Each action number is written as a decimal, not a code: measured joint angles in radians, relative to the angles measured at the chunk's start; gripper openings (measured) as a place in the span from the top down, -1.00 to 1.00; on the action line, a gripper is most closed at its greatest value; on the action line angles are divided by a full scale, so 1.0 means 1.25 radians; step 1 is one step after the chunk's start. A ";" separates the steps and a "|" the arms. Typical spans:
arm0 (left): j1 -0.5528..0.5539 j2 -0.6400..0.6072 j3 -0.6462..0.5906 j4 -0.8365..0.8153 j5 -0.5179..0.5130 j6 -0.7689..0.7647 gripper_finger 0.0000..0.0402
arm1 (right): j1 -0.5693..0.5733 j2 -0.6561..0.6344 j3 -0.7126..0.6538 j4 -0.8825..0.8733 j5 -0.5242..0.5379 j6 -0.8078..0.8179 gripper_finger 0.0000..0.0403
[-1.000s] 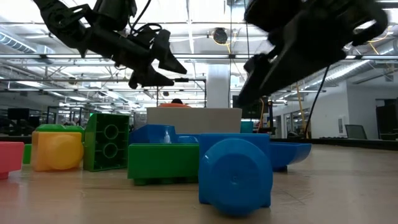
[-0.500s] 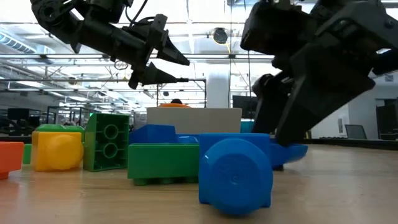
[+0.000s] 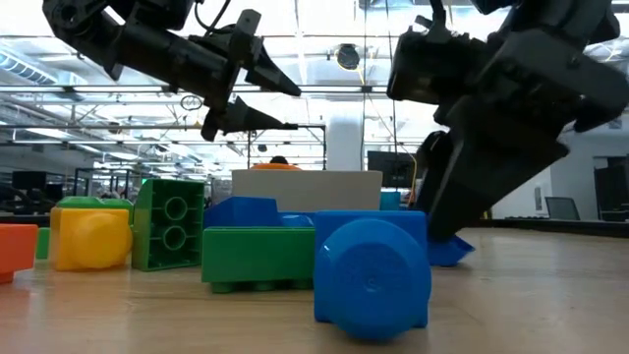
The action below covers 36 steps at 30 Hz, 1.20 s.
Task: Pick & Place Toys
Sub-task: Put the right dark blue game piece into the black bin
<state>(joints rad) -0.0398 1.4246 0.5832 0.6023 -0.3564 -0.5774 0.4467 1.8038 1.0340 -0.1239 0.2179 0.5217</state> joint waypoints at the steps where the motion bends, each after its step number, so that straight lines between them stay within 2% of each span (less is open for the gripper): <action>1: -0.003 0.000 0.000 0.000 0.000 -0.009 -0.58 | 0.000 0.000 0.000 -0.006 0.018 0.001 -0.34; 3: -0.011 0.000 0.000 0.000 0.000 -0.021 -0.59 | 0.000 0.000 0.000 -0.014 0.038 0.021 -0.34; 9: -0.029 0.000 0.000 0.000 0.000 -0.027 -0.59 | 0.009 0.000 0.000 -0.019 0.013 0.054 -0.34; 21: -0.033 0.000 0.000 0.000 -0.007 -0.024 -0.59 | 0.016 0.004 0.000 0.012 0.015 -0.015 -0.34; 27: -0.032 0.000 0.000 0.000 -0.008 -0.024 -0.59 | 0.010 0.024 -0.016 0.089 0.017 -0.066 -0.33; 31: -0.032 0.000 0.000 0.001 -0.008 -0.025 -0.59 | 0.004 0.020 -0.024 0.070 0.019 -0.043 -0.22; 36: -0.032 0.000 0.000 0.004 -0.008 -0.024 -0.59 | 0.004 0.014 -0.022 0.090 0.059 -0.050 0.04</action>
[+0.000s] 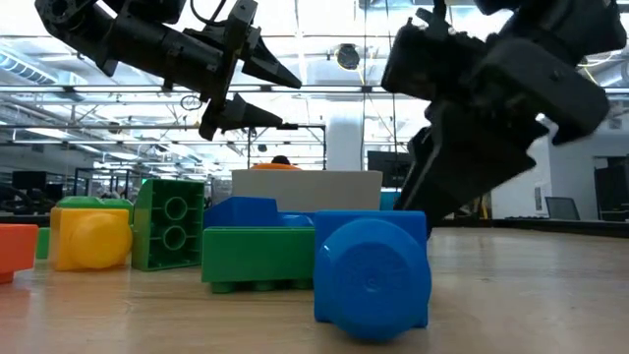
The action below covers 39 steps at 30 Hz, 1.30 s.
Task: Pick & Place Toys
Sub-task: Put the right dark blue game piece into the black bin
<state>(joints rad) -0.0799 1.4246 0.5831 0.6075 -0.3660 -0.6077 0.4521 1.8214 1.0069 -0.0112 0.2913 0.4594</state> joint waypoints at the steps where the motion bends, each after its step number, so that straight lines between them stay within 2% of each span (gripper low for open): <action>1: 0.000 0.000 0.000 0.000 0.000 0.000 -0.59 | -0.001 0.001 -0.001 -0.006 0.000 -0.001 0.10; 6: 0.000 0.000 0.000 0.001 0.000 0.000 -0.59 | -0.007 0.002 -0.001 -0.005 -0.002 -0.003 0.38; 9: 0.000 0.000 0.000 0.002 0.000 0.000 -0.59 | -0.006 0.002 -0.001 -0.006 -0.009 -0.007 0.47; 15: 0.000 0.000 0.000 0.002 0.000 -0.005 -0.59 | -0.006 0.002 -0.001 -0.008 -0.006 -0.029 0.44; 18: -0.007 0.000 0.000 0.003 0.020 -0.072 -0.59 | -0.006 -0.002 -0.001 -0.017 -0.006 -0.033 0.45; 25: -0.047 0.010 -0.001 -0.004 0.029 -0.068 -0.59 | -0.001 -0.083 -0.002 -0.094 0.011 -0.044 0.48; 29: -0.065 0.025 -0.001 0.027 0.054 -0.069 -0.59 | 0.020 -0.128 -0.001 -0.135 0.117 -0.054 0.48; 33: -0.093 0.060 0.025 0.045 0.076 -0.052 -0.59 | 0.059 -0.150 -0.001 -0.093 0.268 -0.163 0.49; 37: -0.117 0.126 0.094 0.046 0.064 -0.015 -0.59 | 0.099 -0.151 -0.001 -0.026 0.427 -0.295 0.48; 39: -0.127 0.168 0.139 0.043 0.065 0.014 -0.59 | 0.107 -0.150 -0.001 -0.008 0.472 -0.321 0.48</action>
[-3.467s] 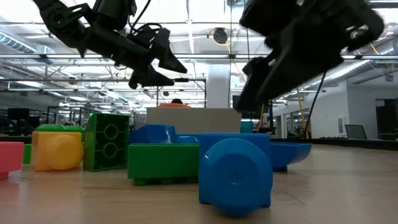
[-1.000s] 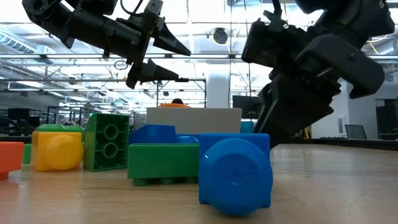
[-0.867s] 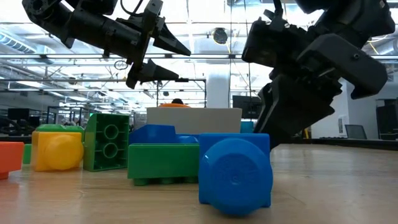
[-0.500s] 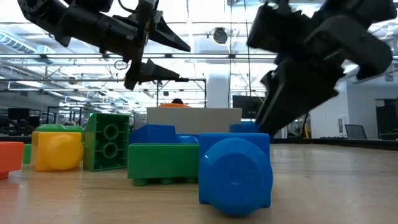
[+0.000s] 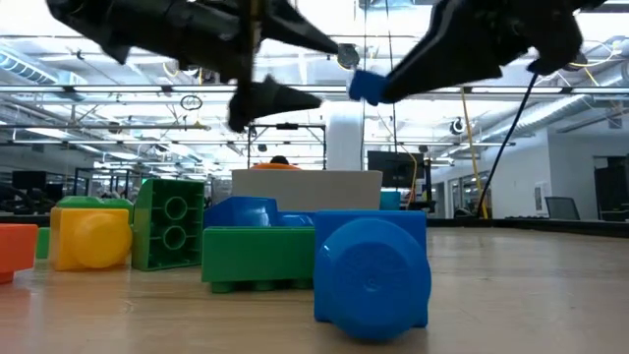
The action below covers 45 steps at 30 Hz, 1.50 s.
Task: Pick & Place Toys
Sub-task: Put the right dark blue game piece into the black bin
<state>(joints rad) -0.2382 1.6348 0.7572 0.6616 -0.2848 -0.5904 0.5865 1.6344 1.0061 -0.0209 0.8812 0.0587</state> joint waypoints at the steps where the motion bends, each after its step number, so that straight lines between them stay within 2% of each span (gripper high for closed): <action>1: -0.005 0.023 0.026 0.000 0.001 0.019 -0.59 | 0.003 0.001 0.000 0.001 0.021 -0.005 0.48; 4: -0.013 0.081 0.087 -0.008 0.004 0.060 -0.59 | 0.015 0.001 0.000 0.001 0.092 -0.021 0.49; 8: -0.002 0.123 0.144 -0.013 0.007 0.047 -0.59 | 0.034 0.001 0.000 0.002 0.157 -0.033 0.47; 14: 0.011 0.129 0.157 -0.020 0.021 0.022 -0.55 | 0.046 0.001 0.000 0.017 0.178 -0.053 0.49; 19: 0.011 0.128 0.157 -0.031 0.023 0.008 -0.25 | 0.045 0.001 0.000 0.030 0.177 -0.057 0.44; 26: 0.012 0.128 0.158 -0.024 0.047 0.005 0.45 | 0.044 0.001 0.000 0.032 0.175 -0.062 0.43; 30: 0.024 0.112 0.158 -0.038 0.060 0.062 0.50 | 0.051 0.001 -0.001 0.030 0.166 -0.007 0.30; 33: 0.031 0.076 0.157 -0.105 0.055 0.085 0.50 | 0.057 -0.022 -0.001 0.026 0.088 0.057 0.17; 34: 0.030 0.066 0.156 -0.131 0.019 0.089 0.50 | 0.056 -0.032 0.000 0.022 0.038 0.081 0.13; 35: 0.030 0.057 0.156 -0.145 -0.037 0.096 0.50 | 0.054 -0.043 0.001 0.015 -0.049 0.105 0.10; 38: 0.040 0.027 0.145 -0.174 -0.151 0.112 0.50 | 0.052 -0.063 -0.001 -0.014 -0.205 0.140 0.01; 41: 0.051 0.006 0.113 -0.175 -0.130 0.112 0.50 | 0.043 -0.075 0.000 -0.010 -0.225 0.148 -0.03; 45: 0.090 -0.027 0.053 -0.099 -0.138 0.129 0.50 | 0.046 -0.072 -0.001 -0.022 -0.231 0.143 -0.03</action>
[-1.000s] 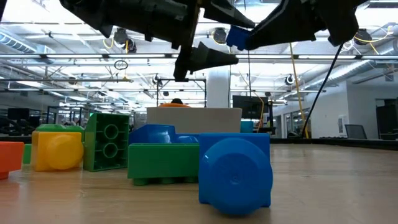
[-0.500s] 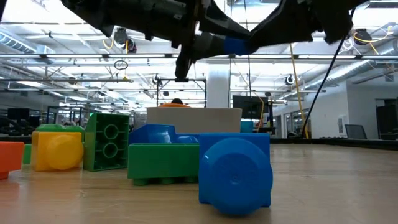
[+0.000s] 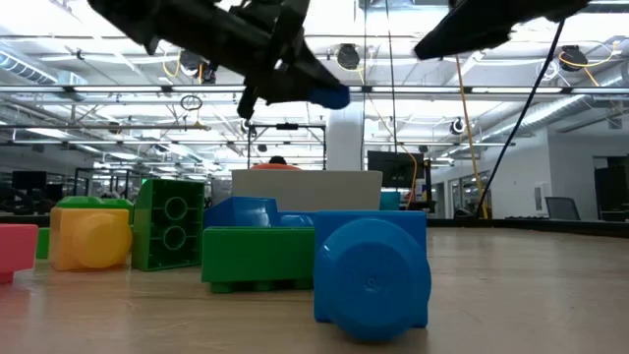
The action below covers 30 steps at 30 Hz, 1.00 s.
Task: Pick & Place Toys
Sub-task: Put the right dark blue game piece into the black bin, then put the top dark green game piece into the black bin
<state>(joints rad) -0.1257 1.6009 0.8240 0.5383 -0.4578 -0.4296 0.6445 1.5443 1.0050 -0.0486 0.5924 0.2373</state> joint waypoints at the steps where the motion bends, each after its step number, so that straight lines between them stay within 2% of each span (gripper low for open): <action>1: 0.010 -0.010 -0.015 0.010 0.004 0.001 0.50 | 0.001 -0.001 0.000 0.004 -0.001 0.000 -0.02; 6: 0.079 -0.063 -0.076 0.007 -0.007 0.003 0.50 | -0.003 0.000 0.000 0.013 0.006 -0.011 0.03; 12: 0.209 -0.102 -0.090 -0.056 -0.029 0.011 0.50 | -0.018 -0.001 0.000 0.018 0.006 -0.023 0.06; 20: 0.391 -0.102 -0.089 -0.130 0.009 -0.102 0.49 | -0.044 -0.001 0.000 0.017 0.006 -0.035 0.07; 23: 0.415 -0.102 -0.089 -0.142 0.017 -0.123 0.21 | -0.049 -0.001 0.000 0.017 0.006 -0.049 0.08; 27: 0.421 -0.102 -0.089 -0.143 0.041 -0.069 -0.30 | -0.050 -0.001 0.000 0.018 0.006 -0.068 0.08; 30: 0.421 -0.106 -0.089 -0.138 0.071 -0.030 -0.60 | -0.050 -0.014 0.000 0.013 0.004 -0.080 0.08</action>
<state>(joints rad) 0.4007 1.4684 0.7124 0.3656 -0.3696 -0.4669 0.5819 1.5269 1.0054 -0.0328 0.5977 0.1369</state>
